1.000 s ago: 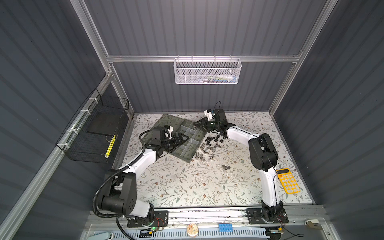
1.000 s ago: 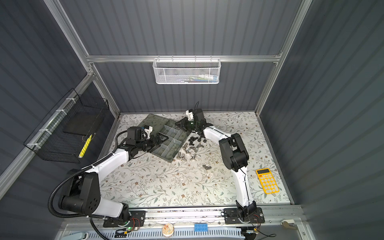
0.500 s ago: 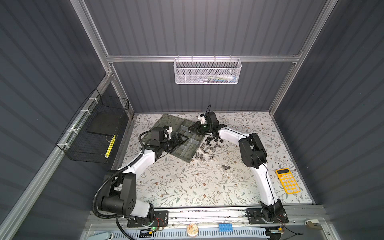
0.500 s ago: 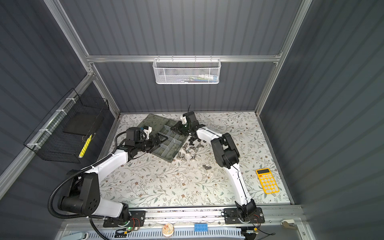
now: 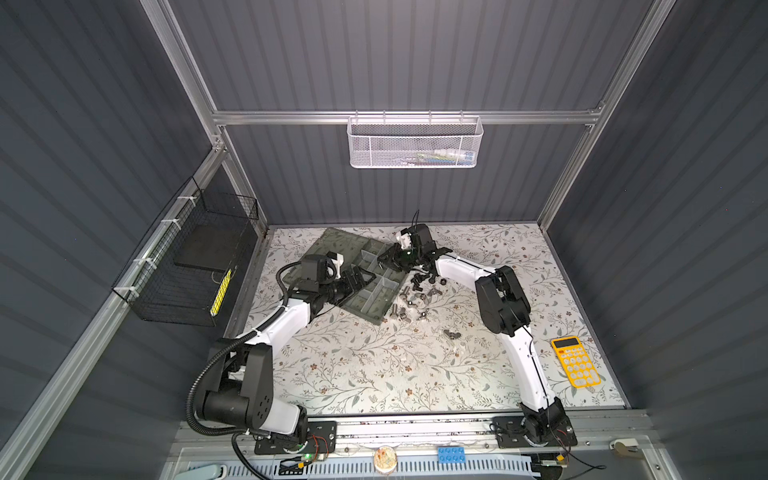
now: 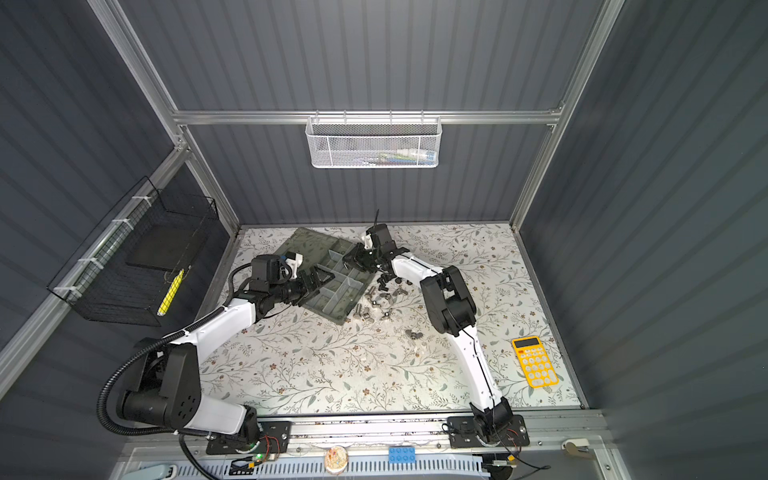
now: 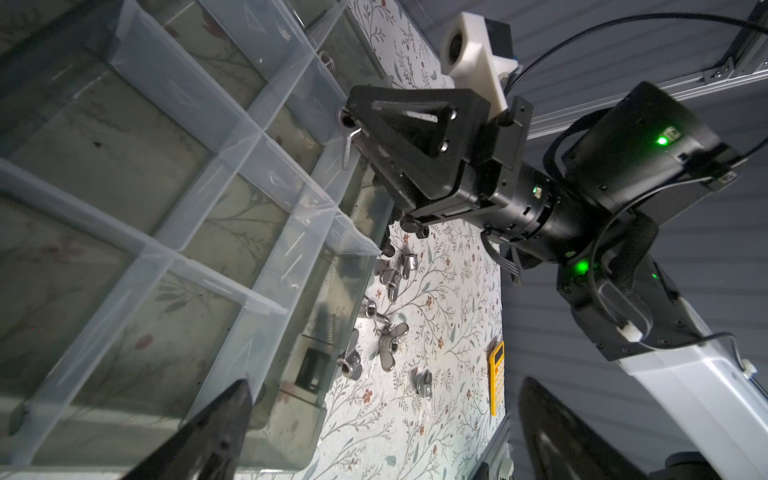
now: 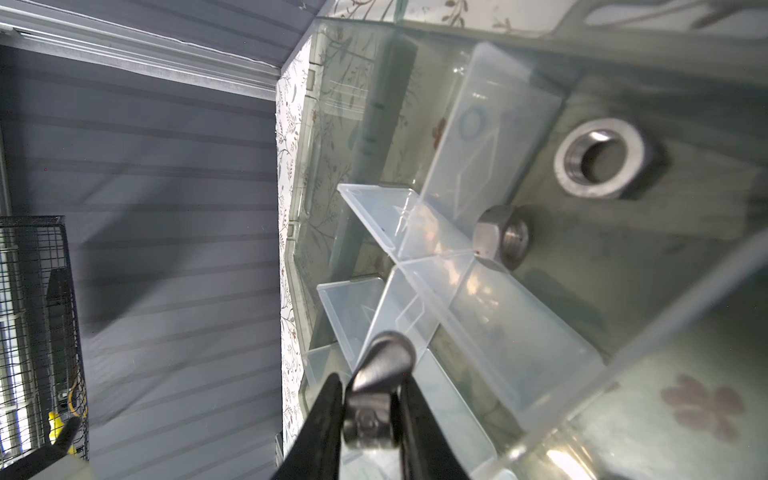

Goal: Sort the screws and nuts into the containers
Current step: 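Carry the wing nut with the right gripper into a box compartment and release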

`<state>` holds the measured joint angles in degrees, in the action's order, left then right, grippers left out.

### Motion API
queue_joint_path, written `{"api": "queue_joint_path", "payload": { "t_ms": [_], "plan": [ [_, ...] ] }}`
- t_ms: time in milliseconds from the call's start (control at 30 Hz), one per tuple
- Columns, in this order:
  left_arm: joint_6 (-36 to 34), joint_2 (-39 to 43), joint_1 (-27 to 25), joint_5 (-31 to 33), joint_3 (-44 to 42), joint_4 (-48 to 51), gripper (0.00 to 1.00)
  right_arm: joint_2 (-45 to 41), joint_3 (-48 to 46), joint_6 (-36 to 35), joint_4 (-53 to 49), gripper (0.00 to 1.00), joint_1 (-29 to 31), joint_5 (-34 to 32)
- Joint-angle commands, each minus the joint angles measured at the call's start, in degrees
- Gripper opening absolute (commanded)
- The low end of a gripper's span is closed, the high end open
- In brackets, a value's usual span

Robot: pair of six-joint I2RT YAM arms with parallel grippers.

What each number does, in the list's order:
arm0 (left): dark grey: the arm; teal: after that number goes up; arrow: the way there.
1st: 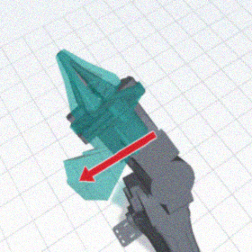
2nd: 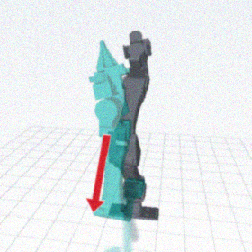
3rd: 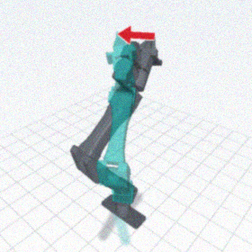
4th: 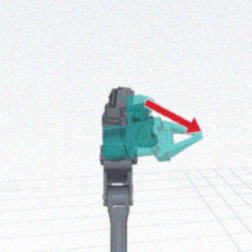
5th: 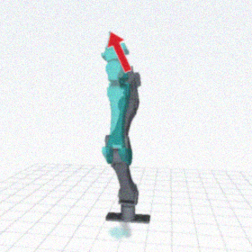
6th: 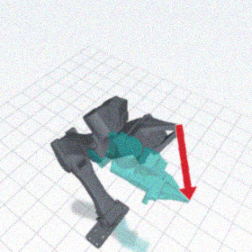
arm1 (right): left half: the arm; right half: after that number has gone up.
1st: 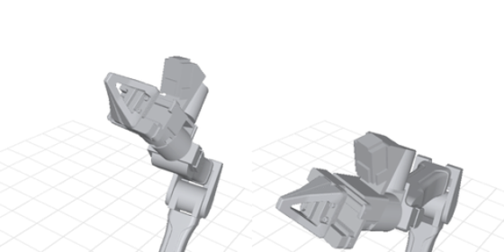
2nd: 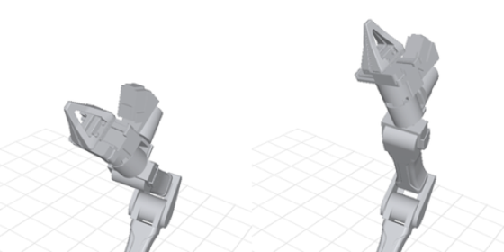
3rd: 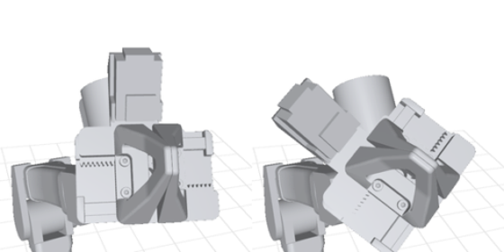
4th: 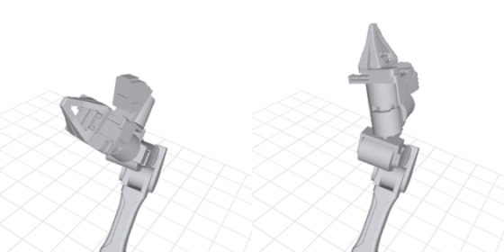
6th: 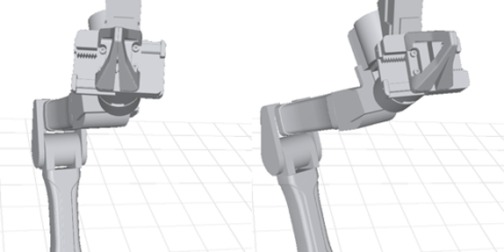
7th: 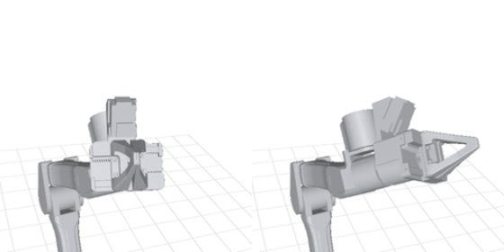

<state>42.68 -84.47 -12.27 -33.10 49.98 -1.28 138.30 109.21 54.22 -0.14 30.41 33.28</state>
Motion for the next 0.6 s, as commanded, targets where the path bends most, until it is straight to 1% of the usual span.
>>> {"api": "queue_joint_path", "payload": {
  "t_ms": [0,100,167,300,367,400,433,467,567],
  "plan": [
    [-0.86,-1.40,0.31,-1.48,1.31,1.69,1.00,0.38,2.74,-1.52,-1.15,0.30,0.22,-0.47],
    [-0.45,-1.85,0.28,-1.75,2.05,2.41,1.00,-0.38,3.03,-1.45,-1.53,0.33,0.22,-0.41],
    [-0.39,-1.74,0.26,-1.71,2.37,2.83,1.00,-0.98,2.90,-1.65,-1.53,0.37,0.20,-0.14],
    [-1.10,-0.64,0.23,0.41,3.52,5.40,1.00,-3.18,1.30,-2.58,-1.25,0.39,-0.25,0.06],
    [-1.71,-0.83,-0.44,-0.05,5.28,6.24,1.00,-5.74,-1.62,-2.58,0.29,0.42,-0.91,0.19],
    [-2.58,-1.31,-1.11,0.49,6.74,8.18,1.00,-7.11,-3.38,-2.40,1.29,0.44,-1.22,0.19],
    [-3.50,-1.94,-2.05,1.40,8.72,10.66,1.00,-8.73,-5.68,-1.98,2.65,0.47,-1.76,0.30],
    [-4.00,-2.68,-2.92,2.05,10.39,12.56,1.00,-10.59,-8.20,-1.58,3.93,0.53,-2.28,0.45],
    [-4.00,-4.65,-5.28,4.04,14.45,15.77,1.00,-15.81,-15.16,-1.53,6.14,0.58,-4.28,0.75]
  ]
}}
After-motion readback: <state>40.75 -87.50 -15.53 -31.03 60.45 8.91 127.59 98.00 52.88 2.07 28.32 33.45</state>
